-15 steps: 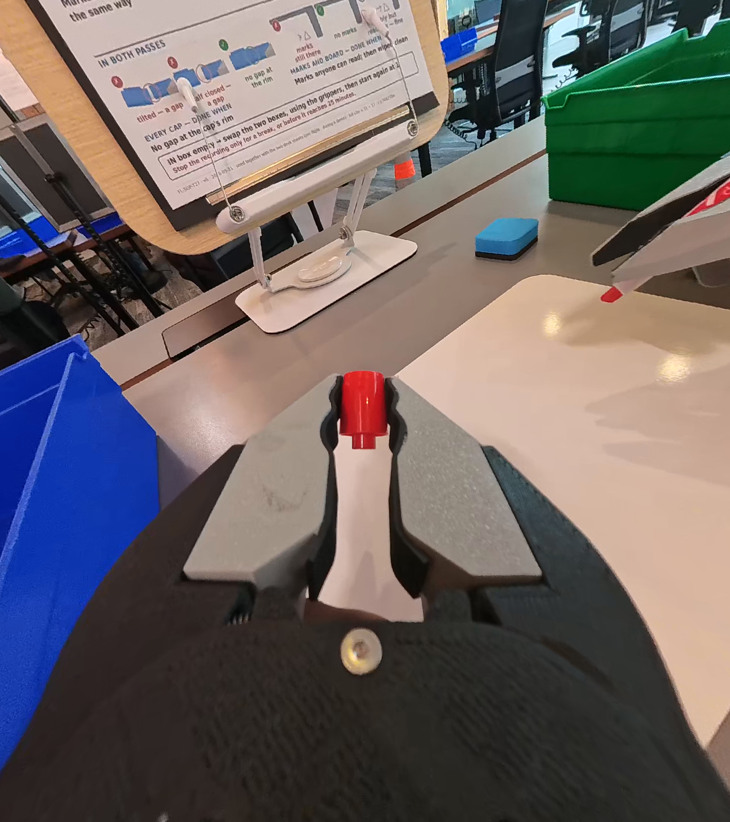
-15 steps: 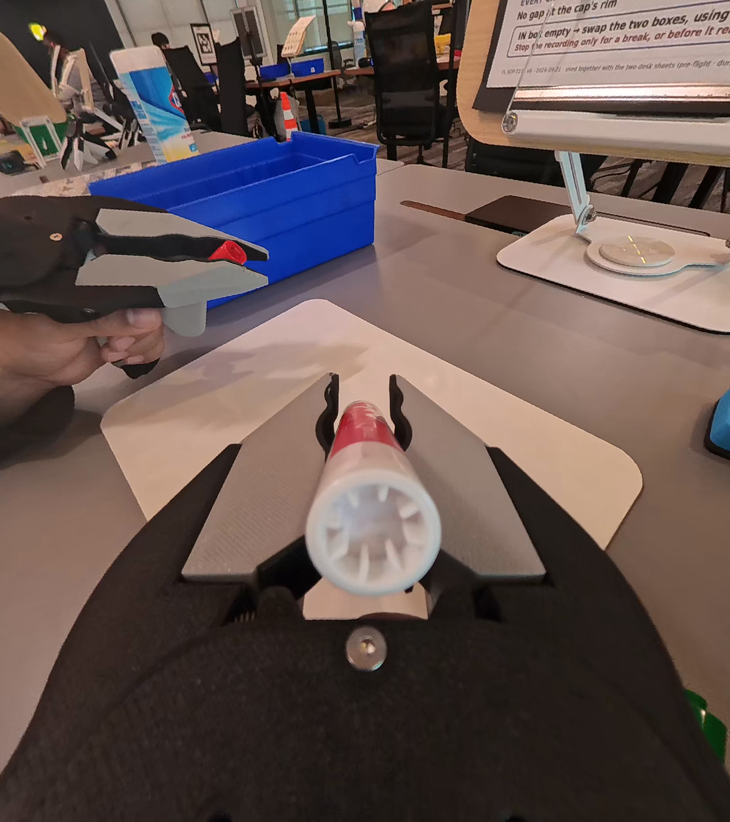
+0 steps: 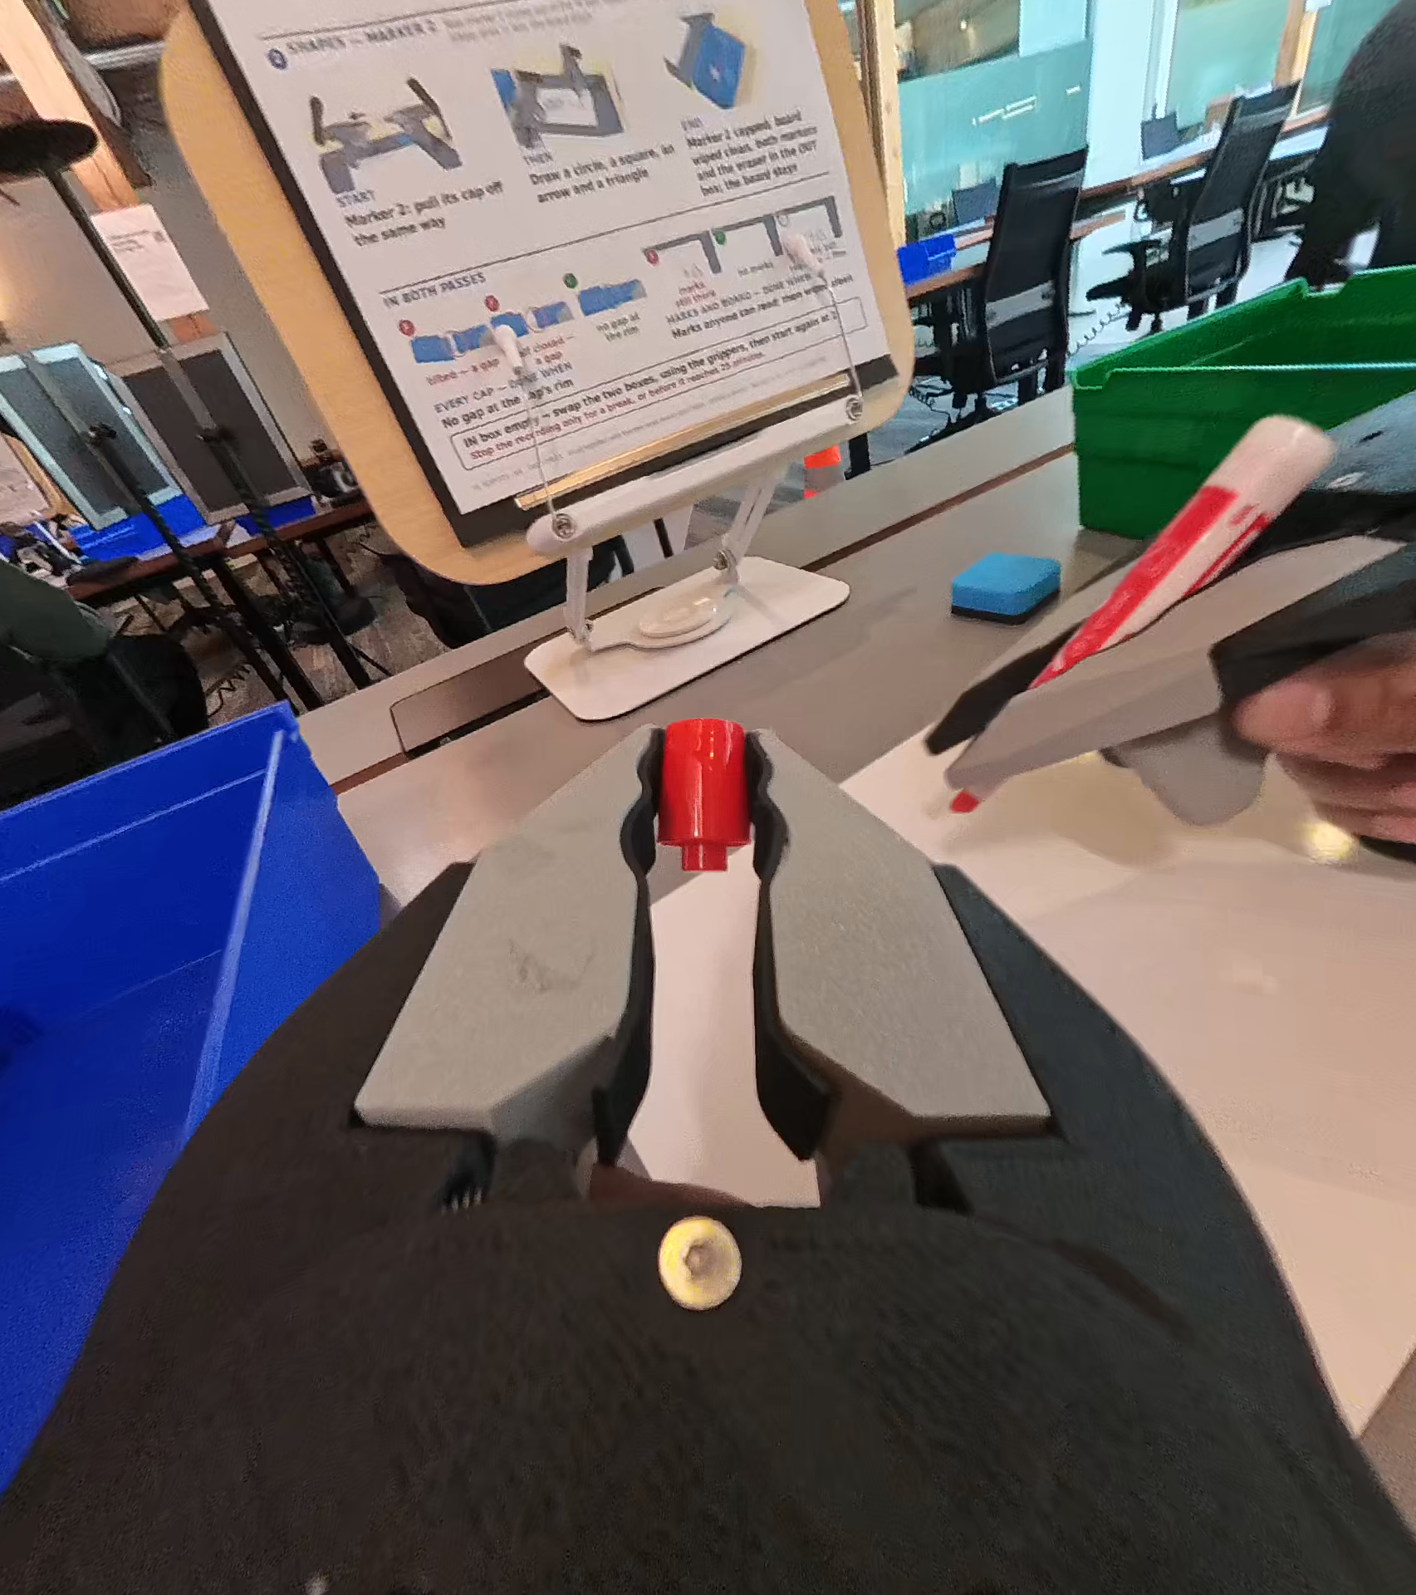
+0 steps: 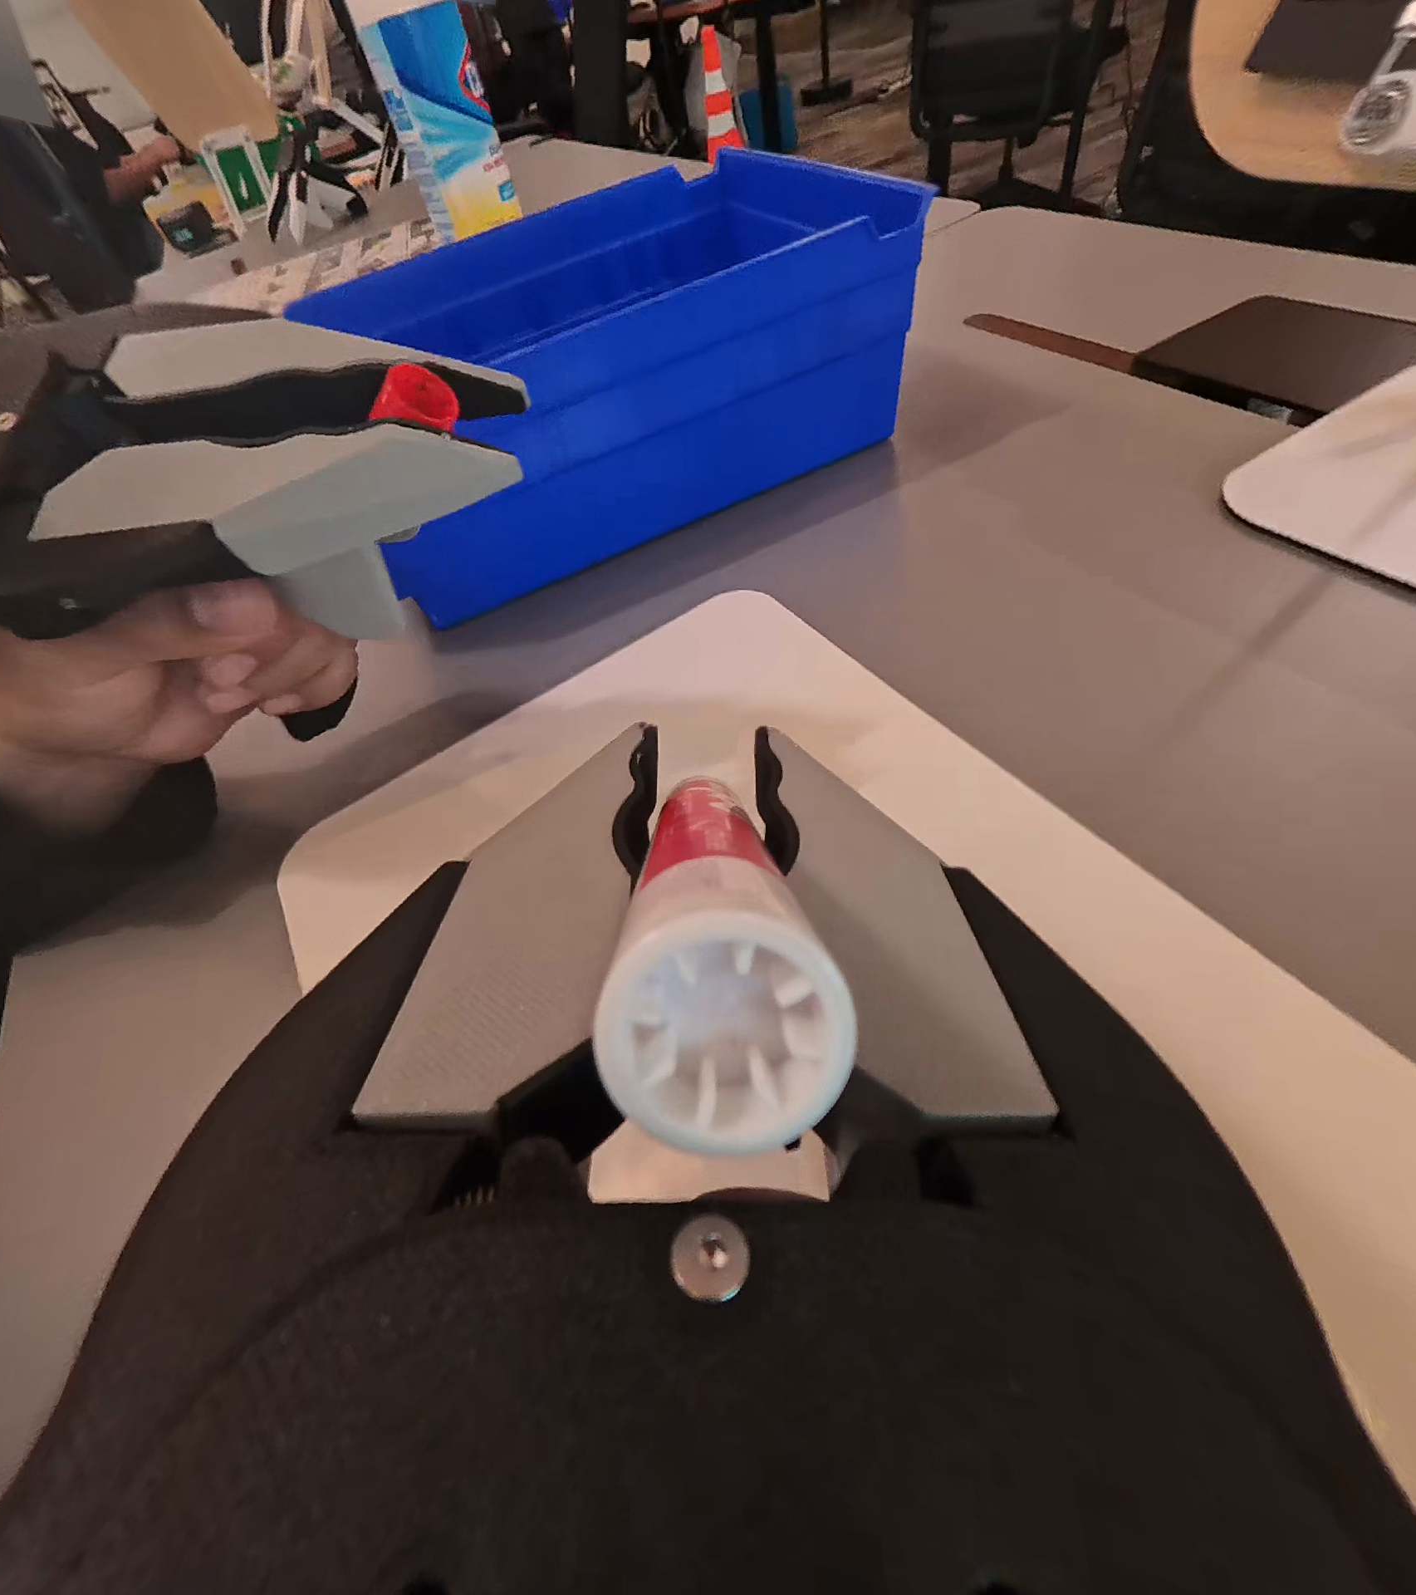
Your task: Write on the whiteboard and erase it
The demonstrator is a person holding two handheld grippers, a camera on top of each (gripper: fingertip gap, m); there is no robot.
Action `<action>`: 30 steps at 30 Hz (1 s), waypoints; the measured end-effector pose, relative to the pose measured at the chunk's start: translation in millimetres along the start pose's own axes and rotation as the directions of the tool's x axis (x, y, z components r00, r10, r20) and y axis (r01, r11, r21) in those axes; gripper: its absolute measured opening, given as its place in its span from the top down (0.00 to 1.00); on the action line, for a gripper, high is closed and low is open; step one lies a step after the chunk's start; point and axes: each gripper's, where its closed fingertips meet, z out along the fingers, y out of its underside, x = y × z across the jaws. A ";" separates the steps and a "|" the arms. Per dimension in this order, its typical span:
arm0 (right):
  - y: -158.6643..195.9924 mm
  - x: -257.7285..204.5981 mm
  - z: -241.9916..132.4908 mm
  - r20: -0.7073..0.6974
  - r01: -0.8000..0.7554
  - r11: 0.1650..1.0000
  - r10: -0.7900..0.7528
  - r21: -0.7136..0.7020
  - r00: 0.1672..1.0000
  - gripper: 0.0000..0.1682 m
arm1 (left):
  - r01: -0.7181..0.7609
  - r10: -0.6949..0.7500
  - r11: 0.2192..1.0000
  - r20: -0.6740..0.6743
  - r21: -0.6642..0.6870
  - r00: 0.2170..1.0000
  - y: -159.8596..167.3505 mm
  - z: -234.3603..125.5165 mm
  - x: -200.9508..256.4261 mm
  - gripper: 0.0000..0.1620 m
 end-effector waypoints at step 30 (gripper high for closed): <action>19.2 -4.6 126.7 0.080 0.262 0.888 -0.251 -0.378 0.965 0.88 | 0.136 -0.140 0.987 0.040 0.087 0.989 -9.7 -23.1 -55.5 0.90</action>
